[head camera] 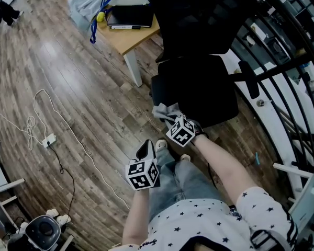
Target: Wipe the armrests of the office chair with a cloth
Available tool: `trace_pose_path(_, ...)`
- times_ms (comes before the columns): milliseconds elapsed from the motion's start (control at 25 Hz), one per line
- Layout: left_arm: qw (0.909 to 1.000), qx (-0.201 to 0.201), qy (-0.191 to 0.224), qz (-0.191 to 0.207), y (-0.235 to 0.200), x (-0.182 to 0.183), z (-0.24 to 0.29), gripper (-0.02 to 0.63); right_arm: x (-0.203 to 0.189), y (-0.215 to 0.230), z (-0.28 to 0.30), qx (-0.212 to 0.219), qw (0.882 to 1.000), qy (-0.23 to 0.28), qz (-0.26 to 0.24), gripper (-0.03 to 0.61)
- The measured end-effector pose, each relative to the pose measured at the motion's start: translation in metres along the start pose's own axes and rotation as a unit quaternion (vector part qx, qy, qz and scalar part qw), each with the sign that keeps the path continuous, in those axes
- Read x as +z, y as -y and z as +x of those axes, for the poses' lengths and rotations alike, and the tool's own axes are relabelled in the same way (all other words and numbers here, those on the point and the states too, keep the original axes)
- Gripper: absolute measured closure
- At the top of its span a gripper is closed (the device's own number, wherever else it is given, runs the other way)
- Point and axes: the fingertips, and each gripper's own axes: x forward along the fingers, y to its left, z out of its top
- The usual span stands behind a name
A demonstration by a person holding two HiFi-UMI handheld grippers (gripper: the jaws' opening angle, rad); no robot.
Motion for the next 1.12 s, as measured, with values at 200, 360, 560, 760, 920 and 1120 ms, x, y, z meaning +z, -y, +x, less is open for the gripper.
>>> trace_pose_path(200,1.0000,0.005,0.003,-0.001,0.003,-0.008,-0.009,0.606,-0.006,-0.008,-0.005,0.002,1.000,-0.001,-0.007,0.554)
trace_pose_path(360,1.0000,0.008,0.002,-0.003,0.005,-0.016,-0.014,0.606,-0.014,-0.018,-0.008,0.009,1.000,-0.007,-0.019,0.554)
trace_pose_path(560,1.0000,0.006,0.003,-0.001,0.012,-0.020,-0.015,0.606,-0.024,-0.021,-0.008,0.008,0.999,-0.017,-0.033,0.554)
trace_pose_path(760,1.0000,0.006,0.006,0.000,0.013,-0.015,-0.018,0.606,-0.020,-0.019,-0.009,0.009,0.999,-0.020,-0.030,0.554)
trace_pose_path(920,1.0000,0.004,0.007,0.003,0.014,-0.012,-0.019,0.606,-0.021,-0.018,-0.014,0.005,0.999,-0.020,-0.025,0.554)
trace_pose_path(1120,0.9999,-0.003,0.008,0.011,0.016,0.001,-0.016,0.606,-0.017,-0.011,-0.024,-0.001,1.000,-0.014,-0.018,0.554)
